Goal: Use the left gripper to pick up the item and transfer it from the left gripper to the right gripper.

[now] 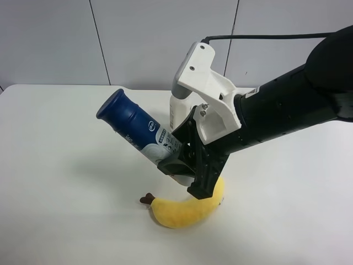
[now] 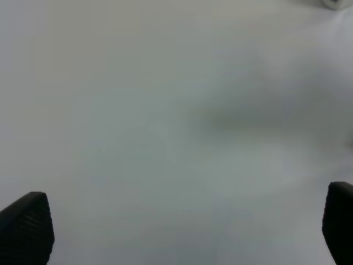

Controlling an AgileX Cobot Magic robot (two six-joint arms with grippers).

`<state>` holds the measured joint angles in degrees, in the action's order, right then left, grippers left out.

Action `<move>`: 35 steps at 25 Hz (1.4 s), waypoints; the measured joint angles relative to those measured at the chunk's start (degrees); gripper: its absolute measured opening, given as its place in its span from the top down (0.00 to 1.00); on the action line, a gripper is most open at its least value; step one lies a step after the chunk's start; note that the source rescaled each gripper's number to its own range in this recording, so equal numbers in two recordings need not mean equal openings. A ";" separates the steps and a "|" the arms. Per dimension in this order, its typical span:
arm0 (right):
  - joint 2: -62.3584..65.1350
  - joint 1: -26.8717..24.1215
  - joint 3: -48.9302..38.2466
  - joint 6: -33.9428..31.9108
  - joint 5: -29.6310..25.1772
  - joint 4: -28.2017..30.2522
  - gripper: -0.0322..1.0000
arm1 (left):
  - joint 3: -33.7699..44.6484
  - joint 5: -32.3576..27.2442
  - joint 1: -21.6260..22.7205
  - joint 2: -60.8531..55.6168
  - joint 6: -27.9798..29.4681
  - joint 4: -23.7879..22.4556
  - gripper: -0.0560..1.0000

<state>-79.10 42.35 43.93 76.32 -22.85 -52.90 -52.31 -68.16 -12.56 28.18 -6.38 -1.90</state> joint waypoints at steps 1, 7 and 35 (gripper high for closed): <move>0.00 0.00 0.00 0.00 0.00 0.00 0.97 | 1.62 0.00 0.00 -1.98 0.05 0.00 0.00; 0.00 0.00 0.00 0.00 0.00 0.00 0.97 | 10.90 0.36 0.00 -14.62 0.05 1.90 0.00; 0.00 0.00 0.00 -1.11 0.06 0.00 0.97 | 23.16 7.43 0.00 -28.51 0.20 5.51 0.00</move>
<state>-79.10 42.35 43.93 75.21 -22.79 -52.90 -29.15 -60.73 -12.56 -0.32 -6.18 3.61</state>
